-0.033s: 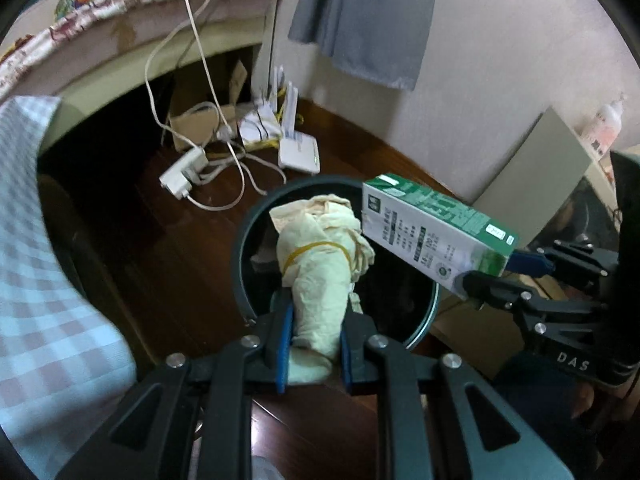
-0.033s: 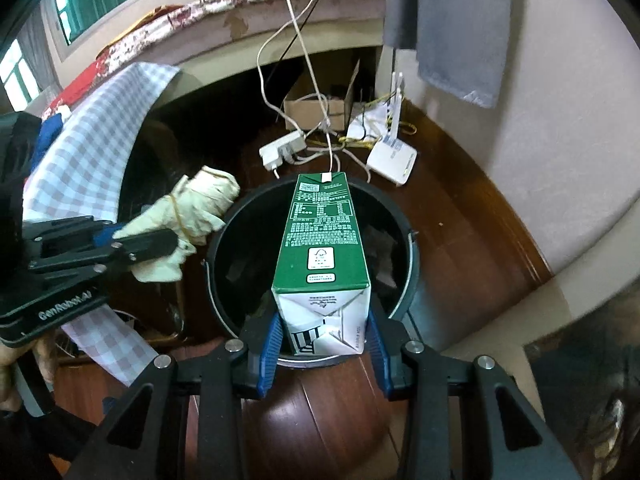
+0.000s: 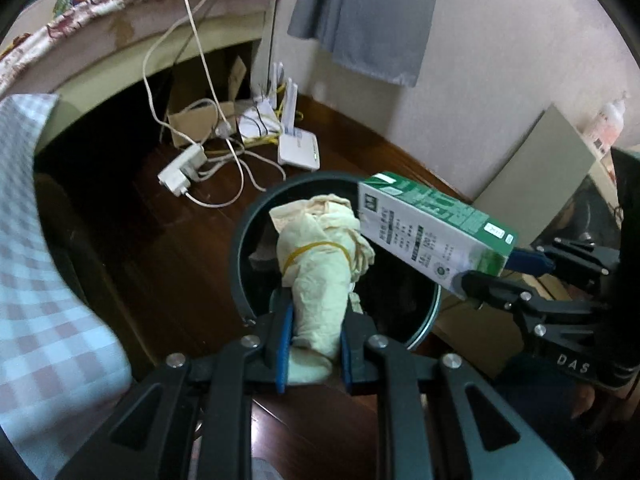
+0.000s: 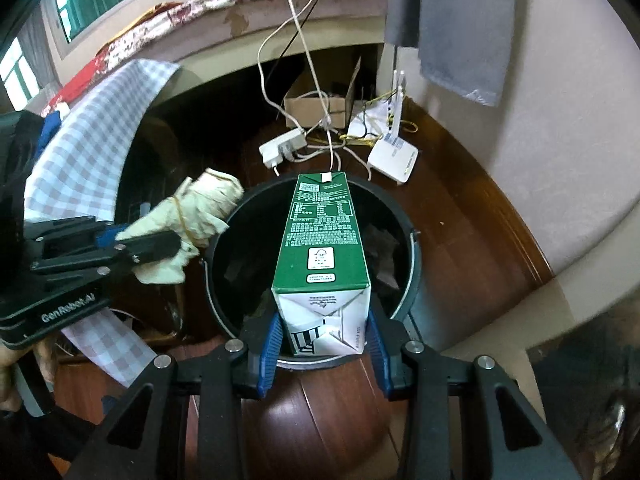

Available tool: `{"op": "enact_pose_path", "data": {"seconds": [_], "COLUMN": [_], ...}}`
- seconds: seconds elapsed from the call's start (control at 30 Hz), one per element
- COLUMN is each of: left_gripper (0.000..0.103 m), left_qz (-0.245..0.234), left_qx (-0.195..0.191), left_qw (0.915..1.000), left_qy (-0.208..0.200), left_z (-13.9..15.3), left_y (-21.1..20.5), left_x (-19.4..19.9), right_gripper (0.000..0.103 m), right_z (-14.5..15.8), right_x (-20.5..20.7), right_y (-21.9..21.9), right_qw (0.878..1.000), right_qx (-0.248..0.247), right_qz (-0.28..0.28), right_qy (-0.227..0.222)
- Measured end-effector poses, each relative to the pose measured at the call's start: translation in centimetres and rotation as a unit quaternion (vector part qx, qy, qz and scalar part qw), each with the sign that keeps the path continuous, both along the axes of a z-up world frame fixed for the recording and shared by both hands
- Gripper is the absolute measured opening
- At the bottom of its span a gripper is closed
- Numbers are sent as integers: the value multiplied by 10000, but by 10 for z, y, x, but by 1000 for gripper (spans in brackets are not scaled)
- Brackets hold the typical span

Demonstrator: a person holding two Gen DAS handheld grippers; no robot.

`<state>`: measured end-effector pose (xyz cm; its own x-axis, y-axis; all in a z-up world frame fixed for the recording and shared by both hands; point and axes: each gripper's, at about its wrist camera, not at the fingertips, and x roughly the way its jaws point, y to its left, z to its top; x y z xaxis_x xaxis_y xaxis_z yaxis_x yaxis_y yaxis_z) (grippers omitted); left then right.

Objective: Collect trash
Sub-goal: 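Carry the cloth bundle and milk carton over the black bin and release both, then move both open tools from the bin back toward the table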

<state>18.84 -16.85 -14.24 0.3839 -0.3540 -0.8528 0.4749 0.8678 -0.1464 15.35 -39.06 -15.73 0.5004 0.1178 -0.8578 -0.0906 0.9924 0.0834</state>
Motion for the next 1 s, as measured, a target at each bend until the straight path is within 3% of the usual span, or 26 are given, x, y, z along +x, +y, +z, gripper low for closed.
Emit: {"op": "enact_pose_path", "data": {"seconds": [0.03,0.07,0.1,0.17,0.23,0.43,0.73,1.0], "left_gripper": [26,38,65,84,98,100,100,100], "left_qz": [-43,-32,35,211,352,720,742,946], "left_qx": [9,105,293,502,536,520,563,404], "left_qw": [10000,9999,9995,9981,9976,9948,9926,9887], "left_qy": [31,-10,-85,-299,-271,-492,-780,-1092], "left_z": [-3,-7,-8,-6,-1,17,32,69], "left_y": [-2,-5,-7,-7,-2,16,17,38], "left_x": [1,3,4,2,-1,-9,-12,-29], "right_gripper": [42,44,59,103,103,103,103,103], "right_z": [-3,-6,-9,-23,-28,-14,14,54], "right_x": [4,10,14,26,29,15,0,-11], "right_y": [2,4,6,8,3,-20,-18,-7], "right_qw": [10000,9999,9998,9985,9963,9943,9951,9951], "right_qx": [-33,-47,-87,-516,-816,-768,-727,-657], "right_qz": [63,118,174,42,-184,-731,-641,-528], "right_qy": [22,-2,-34,183,183,63,-208,-527]}}
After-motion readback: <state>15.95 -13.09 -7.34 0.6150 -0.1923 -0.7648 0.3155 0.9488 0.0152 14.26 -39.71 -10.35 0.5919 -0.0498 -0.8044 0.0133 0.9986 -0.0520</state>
